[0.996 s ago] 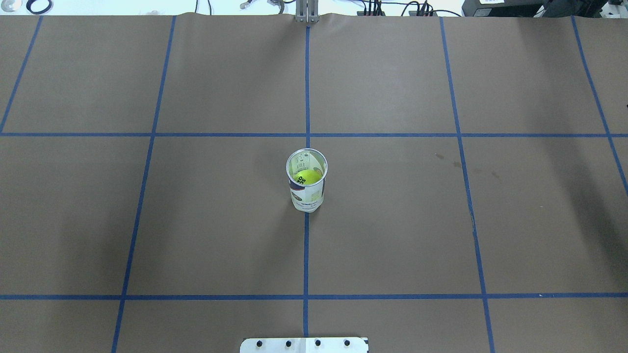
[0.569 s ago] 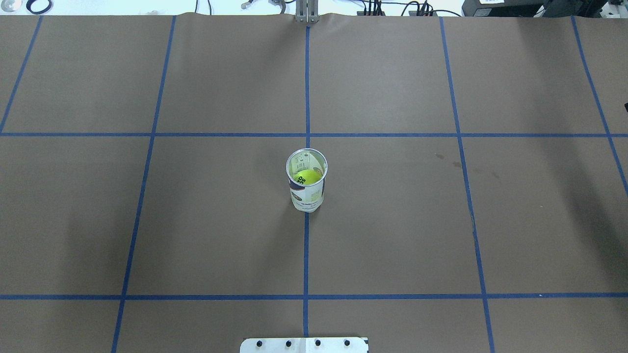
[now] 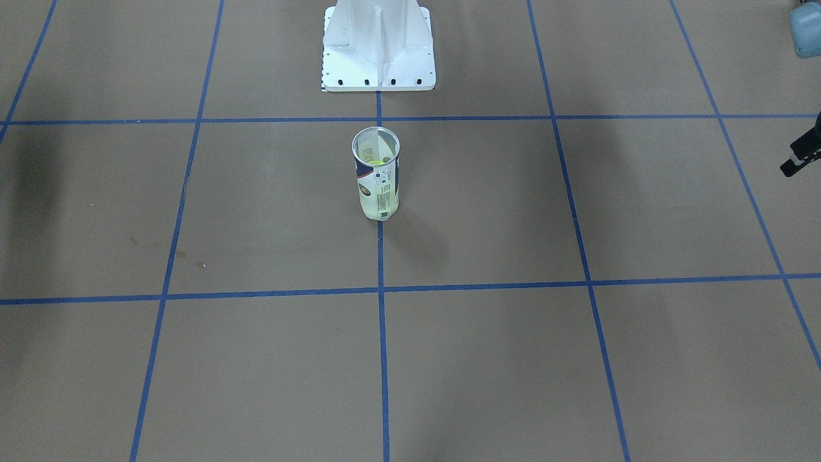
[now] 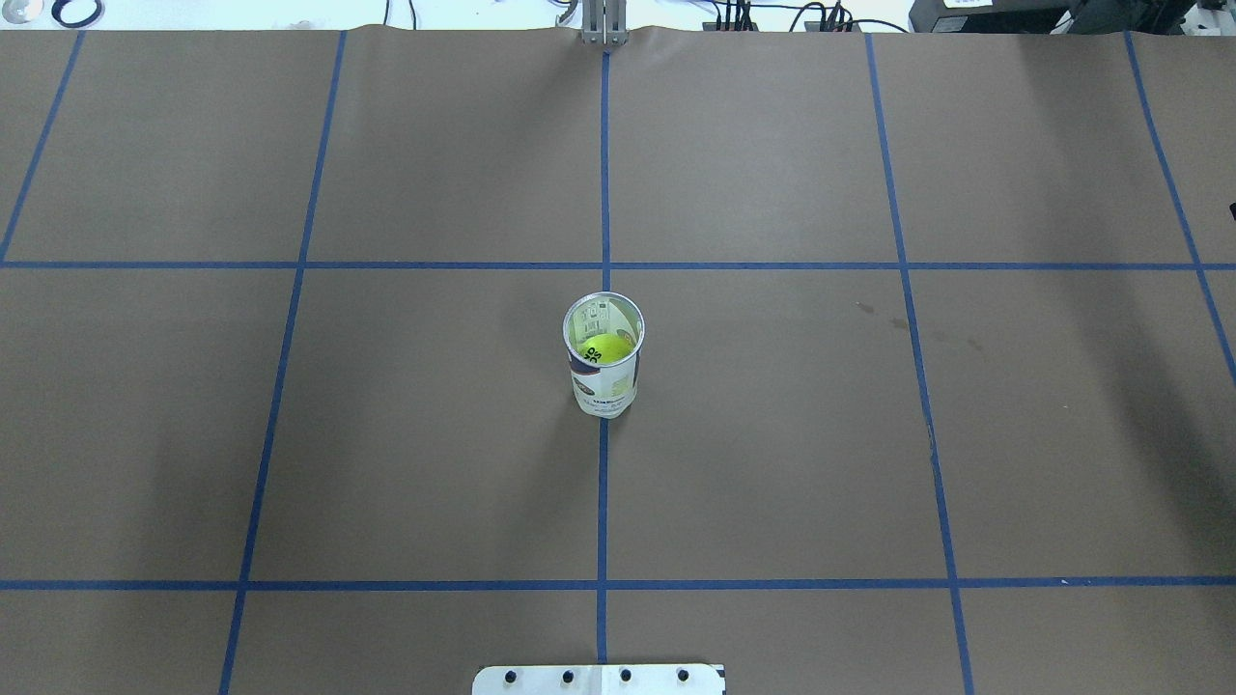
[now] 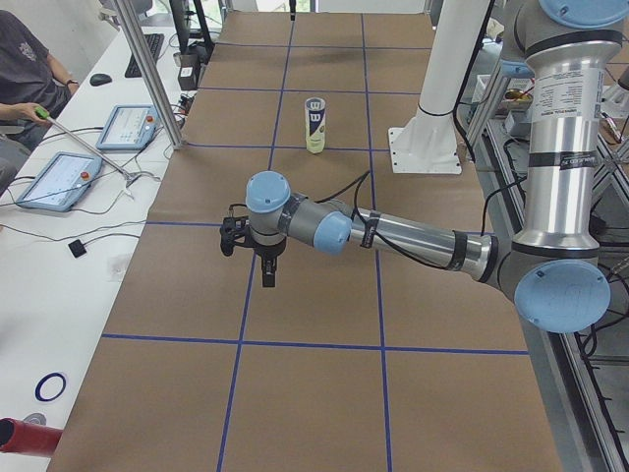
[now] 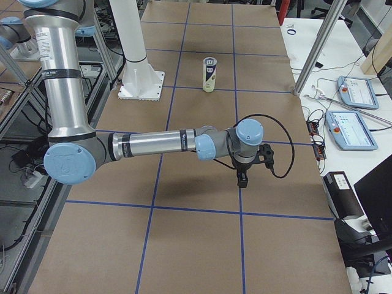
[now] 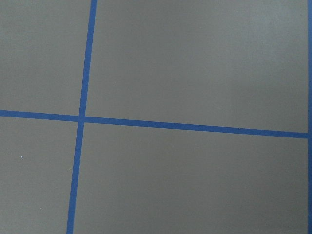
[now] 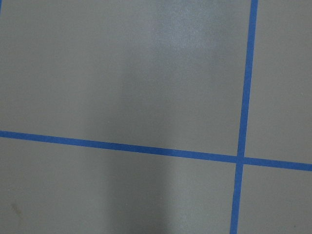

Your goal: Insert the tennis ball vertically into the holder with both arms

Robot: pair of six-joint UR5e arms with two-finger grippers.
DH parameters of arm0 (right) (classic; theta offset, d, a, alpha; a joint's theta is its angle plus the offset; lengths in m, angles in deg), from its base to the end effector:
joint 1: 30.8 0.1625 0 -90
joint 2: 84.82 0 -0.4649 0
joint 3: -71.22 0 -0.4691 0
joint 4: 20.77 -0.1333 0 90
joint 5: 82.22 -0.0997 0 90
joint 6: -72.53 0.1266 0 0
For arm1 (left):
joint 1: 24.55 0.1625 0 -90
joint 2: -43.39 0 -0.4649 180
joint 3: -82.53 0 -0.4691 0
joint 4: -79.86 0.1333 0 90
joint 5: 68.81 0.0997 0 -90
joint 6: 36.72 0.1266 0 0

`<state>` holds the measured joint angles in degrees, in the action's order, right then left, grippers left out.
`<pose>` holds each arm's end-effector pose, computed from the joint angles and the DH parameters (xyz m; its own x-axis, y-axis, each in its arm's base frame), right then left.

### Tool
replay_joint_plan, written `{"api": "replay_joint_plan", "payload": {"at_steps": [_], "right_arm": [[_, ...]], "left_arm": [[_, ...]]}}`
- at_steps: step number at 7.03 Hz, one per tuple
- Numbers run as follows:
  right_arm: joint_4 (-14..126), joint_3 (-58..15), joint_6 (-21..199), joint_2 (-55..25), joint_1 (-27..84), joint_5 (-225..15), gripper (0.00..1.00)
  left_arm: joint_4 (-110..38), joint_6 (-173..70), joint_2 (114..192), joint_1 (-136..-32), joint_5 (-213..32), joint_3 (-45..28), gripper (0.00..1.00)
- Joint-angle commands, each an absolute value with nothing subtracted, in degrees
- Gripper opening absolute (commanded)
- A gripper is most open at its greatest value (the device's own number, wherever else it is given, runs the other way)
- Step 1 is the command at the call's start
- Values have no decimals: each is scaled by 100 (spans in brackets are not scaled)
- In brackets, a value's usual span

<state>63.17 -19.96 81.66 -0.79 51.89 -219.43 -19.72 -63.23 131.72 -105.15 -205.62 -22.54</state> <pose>-0.0402 -0.6305 0.6274 0.6638 -0.0963 0.7416 0.0188 0.9935 0.1123 0.0524 -0.5675 0.5593 0.6297 -0.0541 -0.7749 0.1461 0.9880 0.0498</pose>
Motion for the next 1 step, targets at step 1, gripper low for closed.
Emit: {"api": "replay_joint_plan", "payload": {"at_steps": [1], "right_arm": [[6334,-1792,8194,-97,5173,-21933,99]], "left_arm": [[-1972,-6327,13172,-10523,-20549,-2380,100]]}}
